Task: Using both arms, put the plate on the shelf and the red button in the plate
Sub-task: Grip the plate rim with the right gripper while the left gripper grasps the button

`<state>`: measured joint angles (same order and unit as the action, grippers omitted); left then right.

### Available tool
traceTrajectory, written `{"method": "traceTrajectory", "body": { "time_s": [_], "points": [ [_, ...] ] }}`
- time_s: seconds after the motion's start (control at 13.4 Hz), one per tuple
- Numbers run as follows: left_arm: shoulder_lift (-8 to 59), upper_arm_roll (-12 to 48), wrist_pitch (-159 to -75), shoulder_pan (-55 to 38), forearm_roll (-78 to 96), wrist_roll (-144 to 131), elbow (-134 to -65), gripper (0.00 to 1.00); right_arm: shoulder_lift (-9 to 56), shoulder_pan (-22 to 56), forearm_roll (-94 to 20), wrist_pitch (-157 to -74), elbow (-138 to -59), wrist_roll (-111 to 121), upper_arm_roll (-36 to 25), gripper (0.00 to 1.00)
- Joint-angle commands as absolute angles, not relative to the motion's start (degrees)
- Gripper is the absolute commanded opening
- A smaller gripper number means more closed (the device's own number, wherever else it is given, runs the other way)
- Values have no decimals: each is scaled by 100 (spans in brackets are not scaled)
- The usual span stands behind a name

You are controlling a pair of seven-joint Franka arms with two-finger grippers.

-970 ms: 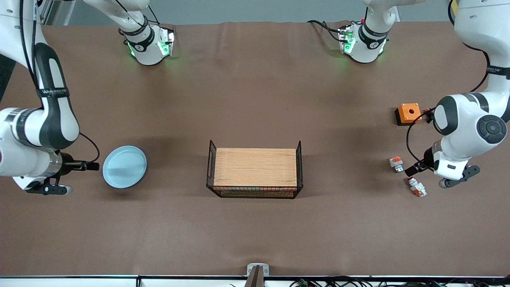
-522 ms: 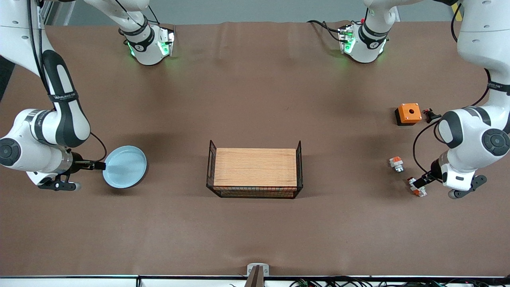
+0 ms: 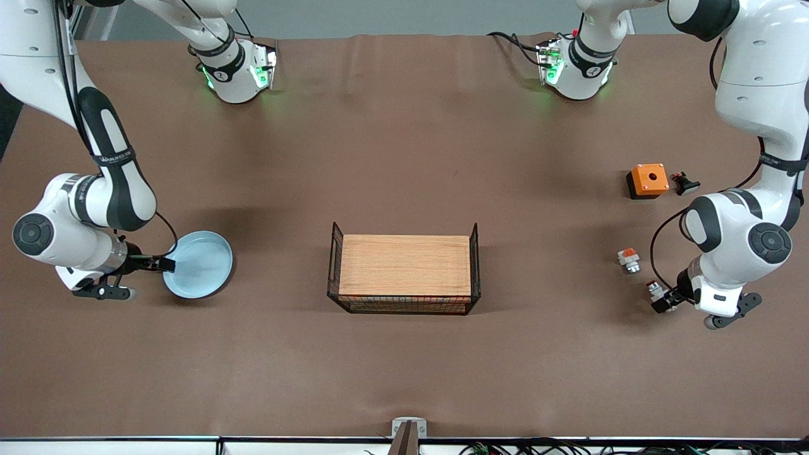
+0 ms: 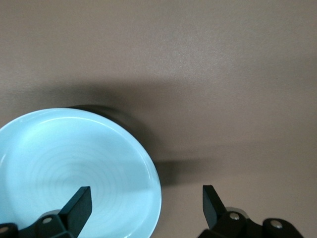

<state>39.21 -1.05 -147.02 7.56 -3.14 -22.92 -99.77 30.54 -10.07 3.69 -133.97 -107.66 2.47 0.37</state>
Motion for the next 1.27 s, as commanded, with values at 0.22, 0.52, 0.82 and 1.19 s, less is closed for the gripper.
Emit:
{"method": "traceTrajectory", "body": {
  "time_s": [0.22, 0.52, 0.82, 1.19],
  "points": [
    [4034, -88, -14810, 782, -404, -2417, -9914, 21, 3453, -1248, 343, -13956, -10802, 185, 123, 91],
    [3640, -70, -14452, 747, -413, -2364, -9940, 0, 3489, -1222, 177, -13931, -10802, 123, 132, 69],
    [2701, 149, -13065, 703, -431, -2329, -9836, 0, 3472, -1187, 97, -13729, -10802, 123, 149, 49],
    [1891, 545, -11395, 703, -378, -2426, -9450, 0, 3428, -1178, 97, -13623, -10793, 219, 158, 19]
  ]
}}
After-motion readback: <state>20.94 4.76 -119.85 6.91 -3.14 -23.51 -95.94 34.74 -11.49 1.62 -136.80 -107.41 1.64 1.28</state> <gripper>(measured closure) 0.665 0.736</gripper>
